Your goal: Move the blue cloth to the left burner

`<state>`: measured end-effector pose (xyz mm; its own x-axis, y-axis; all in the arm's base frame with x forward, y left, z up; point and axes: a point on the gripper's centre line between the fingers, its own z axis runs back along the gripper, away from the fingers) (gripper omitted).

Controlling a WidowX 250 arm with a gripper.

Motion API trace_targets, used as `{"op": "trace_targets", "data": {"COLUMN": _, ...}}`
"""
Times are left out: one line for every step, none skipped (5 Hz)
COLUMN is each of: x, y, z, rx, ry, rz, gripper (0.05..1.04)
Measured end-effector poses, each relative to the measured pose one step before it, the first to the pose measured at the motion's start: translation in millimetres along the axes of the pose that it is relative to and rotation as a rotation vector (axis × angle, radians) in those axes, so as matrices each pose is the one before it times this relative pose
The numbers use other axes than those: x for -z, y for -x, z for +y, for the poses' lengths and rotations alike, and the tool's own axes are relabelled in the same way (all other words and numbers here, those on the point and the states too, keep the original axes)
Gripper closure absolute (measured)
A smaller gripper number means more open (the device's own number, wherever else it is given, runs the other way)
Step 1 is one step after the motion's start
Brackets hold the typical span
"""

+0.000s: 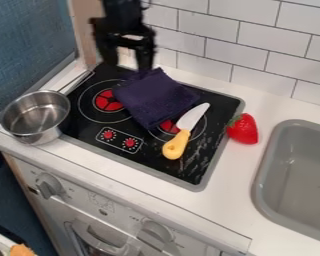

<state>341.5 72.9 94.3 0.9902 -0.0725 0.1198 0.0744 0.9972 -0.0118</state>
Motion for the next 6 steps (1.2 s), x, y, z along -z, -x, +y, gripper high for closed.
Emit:
{"op": "trace_targets", "data": {"x": -9.51, "y": -13.41, "z": -15.03, "rx": 0.0634, "ry": -0.0152, "rz": -0.0101, "gripper": 0.083}}
{"op": "trace_targets", "data": {"x": 11.85, "y": -12.94, "z": -4.55, "rx": 0.0501, "ry": -0.0129, "rz": 0.0501, "gripper": 0.136}}
{"op": "trace_targets", "data": {"x": 3.42, "y": -2.99, "z": 5.15, "rx": 0.0176, "ry": -0.0313, "rz": 0.0071, "gripper": 0.411}}
{"op": "trace_targets", "data": {"x": 3.67, "y": -5.56, "z": 0.03, "rx": 0.0501, "ry": -0.0157, "rz": -0.0015, "gripper": 0.712}}
{"op": "trace_targets", "data": {"x": 11.33, "y": -2.27, "z": -0.41, "rx": 0.0413, "ry": 0.0051, "rz": 0.011, "gripper": 0.848}}
{"op": "trace_targets", "data": {"x": 11.97, "y": -1.66, "z": 2.03, "rx": 0.0165, "ry": 0.0093, "rz": 0.0213, "gripper": 0.599}}
